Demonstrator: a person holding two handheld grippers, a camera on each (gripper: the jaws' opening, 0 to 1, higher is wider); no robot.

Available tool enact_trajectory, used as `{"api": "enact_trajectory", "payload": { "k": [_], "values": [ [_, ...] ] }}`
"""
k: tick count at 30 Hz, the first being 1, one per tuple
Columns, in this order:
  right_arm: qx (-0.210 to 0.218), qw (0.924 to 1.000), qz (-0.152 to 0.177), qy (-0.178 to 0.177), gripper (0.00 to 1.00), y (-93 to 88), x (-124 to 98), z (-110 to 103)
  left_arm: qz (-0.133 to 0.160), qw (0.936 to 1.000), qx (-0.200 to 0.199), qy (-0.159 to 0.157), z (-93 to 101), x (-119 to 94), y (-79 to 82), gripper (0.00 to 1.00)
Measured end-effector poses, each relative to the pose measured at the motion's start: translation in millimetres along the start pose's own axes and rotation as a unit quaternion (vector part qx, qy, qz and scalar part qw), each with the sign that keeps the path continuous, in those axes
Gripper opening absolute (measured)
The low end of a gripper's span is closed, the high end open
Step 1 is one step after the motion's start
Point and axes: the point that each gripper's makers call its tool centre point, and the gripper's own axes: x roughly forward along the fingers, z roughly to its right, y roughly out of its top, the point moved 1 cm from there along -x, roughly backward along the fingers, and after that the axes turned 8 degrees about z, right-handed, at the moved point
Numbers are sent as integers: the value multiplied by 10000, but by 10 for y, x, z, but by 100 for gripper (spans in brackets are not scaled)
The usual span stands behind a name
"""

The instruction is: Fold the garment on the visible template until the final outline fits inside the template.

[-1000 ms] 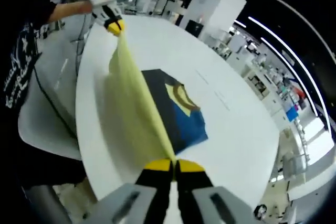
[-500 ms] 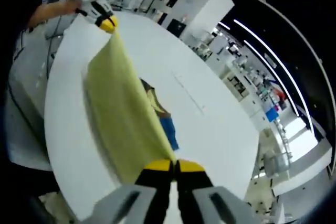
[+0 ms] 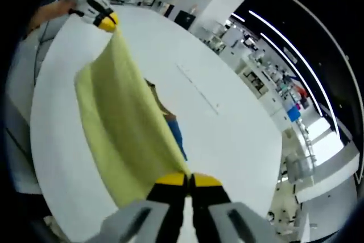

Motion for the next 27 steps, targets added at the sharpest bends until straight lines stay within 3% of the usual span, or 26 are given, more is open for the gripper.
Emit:
{"api": "enact_trajectory", "payload": {
  "k": [7, 12, 15, 19, 22, 27],
  "values": [
    [47, 9998, -109, 136, 0, -77, 282, 11, -142, 9995, -295, -24, -15, 220, -206, 0],
    [192, 9992, -211, 272, 0, -179, 516, -2, -300, 9991, -281, -68, -53, 402, -366, 0],
    [676, 9968, -162, 385, 0, -221, 626, -29, -383, 9984, -400, -81, -92, 511, -432, 0],
    [650, 9968, -193, 432, 0, -266, 753, 8, -460, 9979, -437, -127, -107, 614, -507, 0],
    [1009, 9927, -120, 653, 0, -278, 834, -49, -637, 9972, -374, -98, -81, 653, -595, 0],
    [1311, 9892, -88, 646, 0, -357, 960, -8, -745, 9956, -547, -132, -60, 746, -783, 0]
  ]
}}
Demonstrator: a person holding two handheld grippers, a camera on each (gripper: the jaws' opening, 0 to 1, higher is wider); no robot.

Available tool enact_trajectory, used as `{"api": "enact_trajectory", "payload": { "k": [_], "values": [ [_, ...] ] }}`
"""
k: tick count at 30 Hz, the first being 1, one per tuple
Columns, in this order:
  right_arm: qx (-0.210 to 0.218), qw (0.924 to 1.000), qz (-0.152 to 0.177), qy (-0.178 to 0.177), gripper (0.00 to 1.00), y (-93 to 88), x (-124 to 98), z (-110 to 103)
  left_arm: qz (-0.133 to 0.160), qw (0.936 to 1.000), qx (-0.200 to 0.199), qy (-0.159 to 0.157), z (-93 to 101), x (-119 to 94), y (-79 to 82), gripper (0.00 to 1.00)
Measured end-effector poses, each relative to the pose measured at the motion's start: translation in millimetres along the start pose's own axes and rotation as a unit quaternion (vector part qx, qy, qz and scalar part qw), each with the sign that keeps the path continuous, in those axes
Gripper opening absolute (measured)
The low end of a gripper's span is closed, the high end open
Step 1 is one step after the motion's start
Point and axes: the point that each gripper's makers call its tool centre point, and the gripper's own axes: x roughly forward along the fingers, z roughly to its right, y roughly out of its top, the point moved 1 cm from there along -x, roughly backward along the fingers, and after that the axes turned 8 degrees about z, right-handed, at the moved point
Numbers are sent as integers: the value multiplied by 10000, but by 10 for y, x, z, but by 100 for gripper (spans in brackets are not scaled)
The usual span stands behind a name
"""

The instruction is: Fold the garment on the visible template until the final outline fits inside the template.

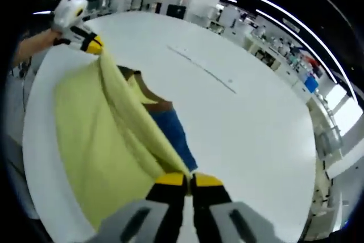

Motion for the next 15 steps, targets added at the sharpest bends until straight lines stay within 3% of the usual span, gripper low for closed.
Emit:
{"api": "enact_trajectory", "payload": {
  "k": [10, 15],
  "values": [
    [-346, 9992, 53, -202, 0, 51, 67, 86, -14, 9997, 224, -58, -13, 92, -50, 0],
    [-331, 9990, -25, -314, 2, -23, 141, 78, -92, 9989, 445, 101, -88, 116, -118, 0]
  ]
}}
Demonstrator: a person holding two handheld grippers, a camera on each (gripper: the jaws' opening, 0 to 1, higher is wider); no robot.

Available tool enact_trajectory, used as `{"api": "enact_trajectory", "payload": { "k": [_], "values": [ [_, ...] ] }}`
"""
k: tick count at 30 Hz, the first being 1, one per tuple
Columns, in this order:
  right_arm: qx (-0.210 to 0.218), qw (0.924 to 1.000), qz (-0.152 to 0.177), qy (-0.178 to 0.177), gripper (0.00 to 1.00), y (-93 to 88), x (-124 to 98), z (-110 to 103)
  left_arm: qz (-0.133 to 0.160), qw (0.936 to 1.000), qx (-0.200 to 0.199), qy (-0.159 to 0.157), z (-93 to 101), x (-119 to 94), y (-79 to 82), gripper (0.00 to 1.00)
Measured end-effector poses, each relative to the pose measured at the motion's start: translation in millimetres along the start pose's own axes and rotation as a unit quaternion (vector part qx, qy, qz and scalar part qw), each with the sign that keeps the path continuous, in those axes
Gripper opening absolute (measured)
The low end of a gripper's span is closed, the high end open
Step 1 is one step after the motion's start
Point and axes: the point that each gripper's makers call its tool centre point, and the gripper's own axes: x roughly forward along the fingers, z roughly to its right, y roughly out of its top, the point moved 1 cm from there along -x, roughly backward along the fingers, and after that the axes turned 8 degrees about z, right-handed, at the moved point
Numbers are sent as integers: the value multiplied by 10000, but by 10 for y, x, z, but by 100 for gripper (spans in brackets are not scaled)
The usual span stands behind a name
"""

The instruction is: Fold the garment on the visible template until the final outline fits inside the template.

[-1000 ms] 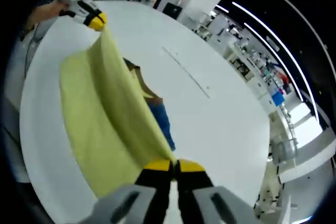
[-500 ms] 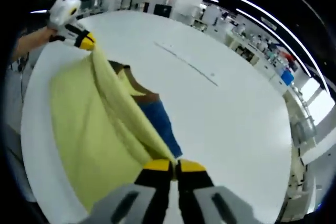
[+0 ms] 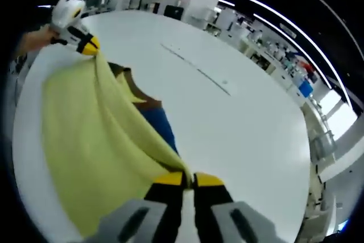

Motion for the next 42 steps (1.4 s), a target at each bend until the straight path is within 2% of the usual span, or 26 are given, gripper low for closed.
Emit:
{"api": "enact_trajectory", "payload": {
  "k": [2, 5, 8, 11, 14, 17, 20, 23, 26, 27, 29, 30, 32, 34, 35, 36, 40, 42],
  "values": [
    [70, 9999, -16, -86, 5, -23, 22, 48, 30, 9999, -88, 131, -69, -8, -17, 1],
    [291, 9994, 157, -112, 10, 24, -26, 66, 96, 9998, -146, 112, -83, -46, -16, 9],
    [420, 9987, 271, -39, 18, 60, -71, 56, 122, 9998, -85, 108, -100, -107, -35, 15],
    [267, 9992, 272, 95, 23, 66, -96, -3, 218, 9995, -190, -98, -55, -183, -20, 20],
    [-115, 9993, 266, 229, 29, 70, -110, -62, 239, 9993, 28, -299, -11, -261, -42, 23],
    [-266, 9992, 244, 174, 27, 21, -50, -57, 156, 9977, 341, -560, 38, -277, -121, 26],
    [-327, 9992, 222, 87, 27, -16, 46, -5, -113, 9956, 784, -500, 27, -242, -225, 24],
    [-410, 9989, 227, 31, 24, -25, 97, 19, -81, 9957, 783, -483, 13, -143, -241, 18],
    [-202, 9993, 311, -30, 16, -8, 133, 64, -32, 9963, 791, -348, -43, -79, -205, 13],
    [-134, 9994, 322, -47, 14, -10, 146, 76, -44, 9968, 737, -297, -74, -43, -208, 13],
    [60, 9992, 354, -177, 0, -8, 159, 124, -70, 9991, 381, -163, -113, -6, -212, 6],
    [244, 9985, 447, -215, 0, 25, 146, 98, -150, 9993, 340, -25, -179, 11, -237, 1],
    [801, 9938, 695, -329, 0, 91, 168, 169, -202, 9996, 139, 150, -248, 46, -273, 1],
    [970, 9910, 787, -490, 1, 122, 184, 246, -50, 9992, -351, 196, -227, 64, -238, 1],
    [1088, 9891, 791, -607, 3, 113, 201, 292, -53, 9988, -428, 233, -209, 56, -237, 1],
    [1209, 9870, 826, -662, 4, 112, 213, 312, -5, 9972, -623, 417, -240, 51, -230, 1],
    [1706, 9798, 798, -669, 7, 89, 181, 323, -7, 9906, -1242, 565, -261, 30, -245, 3],
    [1814, 9787, 689, -665, 12, 44, 150, 298, -61, 9897, -1293, 609, -306, 3, -262, 6]
  ]
}}
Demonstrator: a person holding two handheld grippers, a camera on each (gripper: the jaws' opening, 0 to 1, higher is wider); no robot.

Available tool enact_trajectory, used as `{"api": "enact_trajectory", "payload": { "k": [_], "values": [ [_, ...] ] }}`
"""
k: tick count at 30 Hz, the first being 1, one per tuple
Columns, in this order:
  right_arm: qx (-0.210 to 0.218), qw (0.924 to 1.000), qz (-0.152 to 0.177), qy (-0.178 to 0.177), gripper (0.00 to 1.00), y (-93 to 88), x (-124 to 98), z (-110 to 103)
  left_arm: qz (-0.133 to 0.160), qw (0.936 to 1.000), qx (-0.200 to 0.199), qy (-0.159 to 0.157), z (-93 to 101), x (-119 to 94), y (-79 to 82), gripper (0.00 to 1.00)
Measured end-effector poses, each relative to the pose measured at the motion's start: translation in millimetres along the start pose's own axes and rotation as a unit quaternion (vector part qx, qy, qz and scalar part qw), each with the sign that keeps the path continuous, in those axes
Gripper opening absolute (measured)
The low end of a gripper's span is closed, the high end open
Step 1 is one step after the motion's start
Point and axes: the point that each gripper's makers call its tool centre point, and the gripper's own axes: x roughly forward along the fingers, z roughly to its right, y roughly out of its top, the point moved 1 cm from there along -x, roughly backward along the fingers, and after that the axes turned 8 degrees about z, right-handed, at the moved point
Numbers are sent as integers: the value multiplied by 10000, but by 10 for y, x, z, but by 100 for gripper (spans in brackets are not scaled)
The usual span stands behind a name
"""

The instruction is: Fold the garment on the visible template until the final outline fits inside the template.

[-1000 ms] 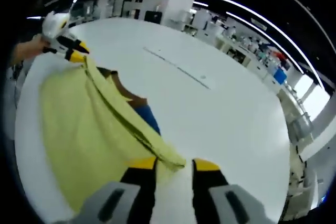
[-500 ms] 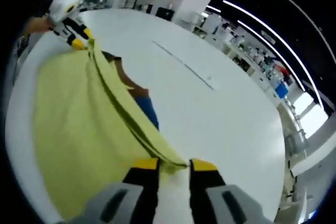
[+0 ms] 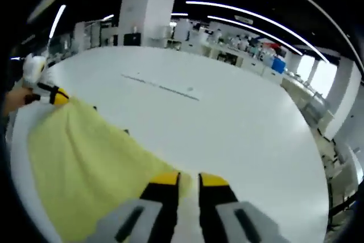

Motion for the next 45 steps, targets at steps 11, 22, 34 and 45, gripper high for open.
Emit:
{"api": "enact_trajectory", "payload": {
  "k": [11, 22, 34, 45],
  "values": [
    [403, 9983, 88, 402, 50, 54, -194, -148, 417, 9982, -209, -370, 92, -310, 164, 40],
    [255, 9956, 115, 892, 74, -52, -648, -413, 668, 9899, -197, -1232, 458, -743, 131, 67],
    [448, 9905, -133, 1294, 78, -466, -1138, -694, 491, 9878, -160, -1470, 673, -1131, -188, 73],
    [439, 9876, -236, 1491, 59, -737, -1315, -870, 410, 9871, -479, -1475, 843, -1332, -461, 45]
  ]
}}
